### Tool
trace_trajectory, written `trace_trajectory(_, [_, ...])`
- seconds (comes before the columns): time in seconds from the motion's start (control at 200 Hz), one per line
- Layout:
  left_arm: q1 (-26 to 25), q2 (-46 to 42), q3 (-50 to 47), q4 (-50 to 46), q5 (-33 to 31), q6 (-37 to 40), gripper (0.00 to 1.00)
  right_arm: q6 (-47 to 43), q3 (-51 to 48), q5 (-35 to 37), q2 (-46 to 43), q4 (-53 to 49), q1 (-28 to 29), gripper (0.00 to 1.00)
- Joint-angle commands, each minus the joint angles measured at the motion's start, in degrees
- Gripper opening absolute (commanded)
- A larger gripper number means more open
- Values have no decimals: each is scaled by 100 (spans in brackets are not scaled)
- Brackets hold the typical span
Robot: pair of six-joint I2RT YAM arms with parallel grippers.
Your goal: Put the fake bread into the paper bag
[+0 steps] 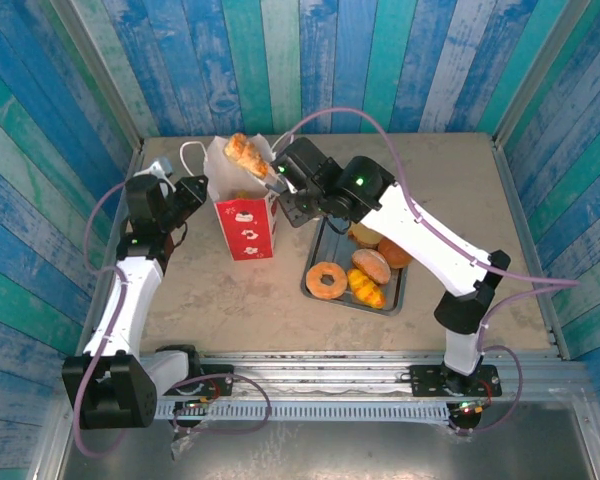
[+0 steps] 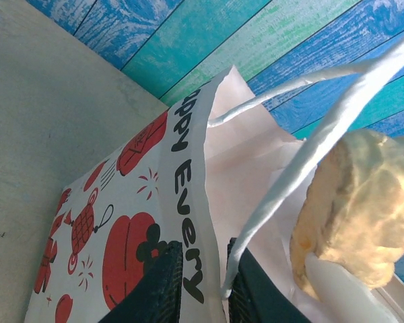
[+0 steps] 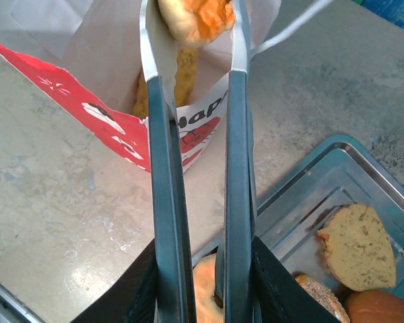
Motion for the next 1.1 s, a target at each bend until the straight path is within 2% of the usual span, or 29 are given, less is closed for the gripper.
trace_trajectory(0.0, [20, -198, -97, 23, -72, 75, 21, -47, 261, 105, 103, -139, 32, 33])
trace_trajectory(0.326, [19, -229, -123, 13, -89, 90, 19, -91, 536, 137, 258, -309, 31, 41])
trace_trajectory(0.661, [19, -230, -121, 32, -53, 82, 19, -126, 733, 140, 233, -279, 35, 43])
trace_trajectory(0.861, [20, -255, -71, 32, 67, 68, 25, -178, 768, -84, 84, -46, 28, 42])
trace_trajectory(1.097, [16, -402, 117, -138, 183, 126, 43, -179, 751, -320, -225, 259, 35, 42])
